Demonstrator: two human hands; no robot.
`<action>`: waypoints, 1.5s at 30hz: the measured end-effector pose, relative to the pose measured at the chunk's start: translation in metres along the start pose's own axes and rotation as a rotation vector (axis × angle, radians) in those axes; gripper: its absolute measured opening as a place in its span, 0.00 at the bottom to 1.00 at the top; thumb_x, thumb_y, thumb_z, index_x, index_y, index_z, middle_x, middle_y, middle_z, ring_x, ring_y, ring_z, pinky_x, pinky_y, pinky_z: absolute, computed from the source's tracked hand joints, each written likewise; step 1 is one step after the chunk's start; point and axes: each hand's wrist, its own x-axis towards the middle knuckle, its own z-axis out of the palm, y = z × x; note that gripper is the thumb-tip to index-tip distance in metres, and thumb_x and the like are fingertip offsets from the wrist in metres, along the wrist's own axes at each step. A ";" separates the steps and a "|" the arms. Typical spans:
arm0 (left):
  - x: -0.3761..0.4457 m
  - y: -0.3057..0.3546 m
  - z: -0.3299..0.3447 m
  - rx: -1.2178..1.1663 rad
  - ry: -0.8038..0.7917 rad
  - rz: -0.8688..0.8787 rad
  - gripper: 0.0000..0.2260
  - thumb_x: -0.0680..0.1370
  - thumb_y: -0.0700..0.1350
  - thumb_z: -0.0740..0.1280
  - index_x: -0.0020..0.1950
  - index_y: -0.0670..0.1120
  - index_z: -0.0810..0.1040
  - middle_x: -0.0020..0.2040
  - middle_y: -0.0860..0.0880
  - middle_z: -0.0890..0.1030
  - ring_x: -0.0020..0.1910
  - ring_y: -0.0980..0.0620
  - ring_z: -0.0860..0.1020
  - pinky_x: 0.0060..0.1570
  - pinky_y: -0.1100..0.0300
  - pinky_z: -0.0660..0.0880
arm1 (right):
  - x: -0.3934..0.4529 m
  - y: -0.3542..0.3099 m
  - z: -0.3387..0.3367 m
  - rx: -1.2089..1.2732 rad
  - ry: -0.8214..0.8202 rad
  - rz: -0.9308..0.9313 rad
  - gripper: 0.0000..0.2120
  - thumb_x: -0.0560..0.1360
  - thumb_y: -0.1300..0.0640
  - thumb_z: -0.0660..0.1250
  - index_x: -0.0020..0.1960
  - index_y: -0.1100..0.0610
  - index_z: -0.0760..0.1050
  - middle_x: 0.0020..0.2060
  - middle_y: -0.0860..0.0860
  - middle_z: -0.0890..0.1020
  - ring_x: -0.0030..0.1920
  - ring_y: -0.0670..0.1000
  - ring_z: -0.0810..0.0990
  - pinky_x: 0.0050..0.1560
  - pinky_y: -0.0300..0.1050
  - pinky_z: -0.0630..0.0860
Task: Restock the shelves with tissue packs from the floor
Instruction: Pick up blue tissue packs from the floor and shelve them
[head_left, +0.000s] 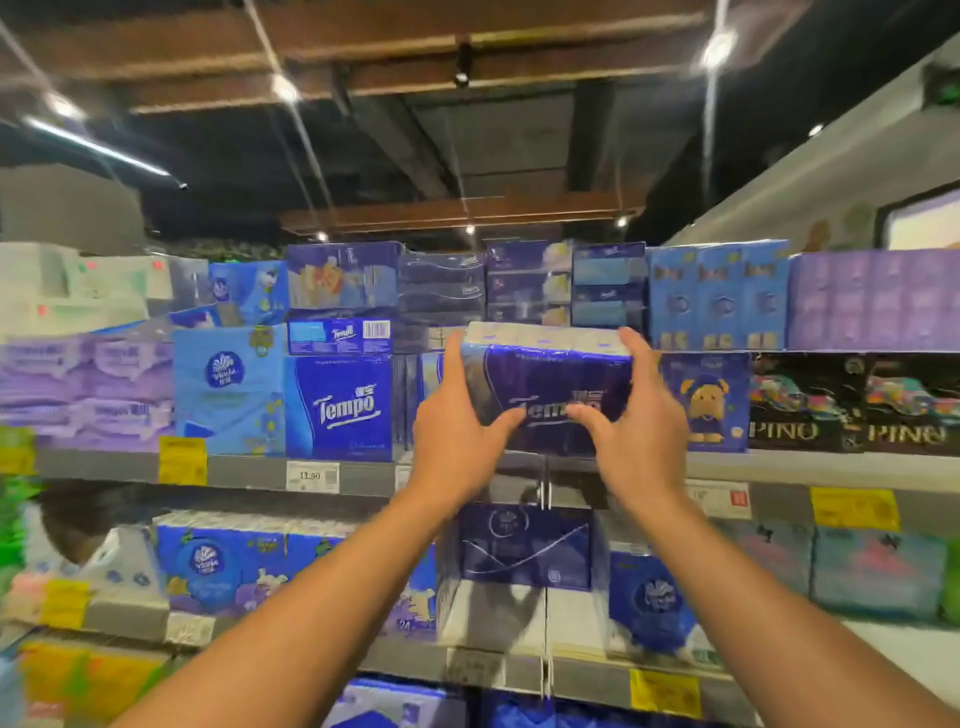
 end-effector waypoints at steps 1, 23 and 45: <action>0.009 -0.007 0.005 0.019 0.010 -0.004 0.50 0.70 0.55 0.76 0.79 0.57 0.42 0.62 0.49 0.79 0.58 0.47 0.79 0.57 0.49 0.77 | 0.010 0.004 0.011 0.005 -0.014 -0.003 0.41 0.70 0.54 0.77 0.76 0.44 0.58 0.65 0.49 0.77 0.58 0.50 0.77 0.49 0.39 0.69; 0.049 -0.132 0.042 0.350 -0.081 0.107 0.28 0.80 0.52 0.62 0.77 0.42 0.60 0.68 0.45 0.63 0.61 0.46 0.74 0.55 0.53 0.75 | 0.047 0.036 0.171 -0.288 -0.265 0.050 0.43 0.76 0.40 0.66 0.79 0.49 0.42 0.61 0.57 0.78 0.54 0.57 0.80 0.48 0.49 0.78; -0.103 -0.066 0.062 -0.401 -0.434 0.487 0.20 0.70 0.45 0.71 0.61 0.47 0.75 0.50 0.49 0.77 0.48 0.49 0.77 0.50 0.56 0.74 | -0.181 0.032 -0.012 -0.704 0.048 0.200 0.25 0.70 0.48 0.69 0.64 0.55 0.72 0.55 0.54 0.81 0.55 0.58 0.80 0.53 0.54 0.76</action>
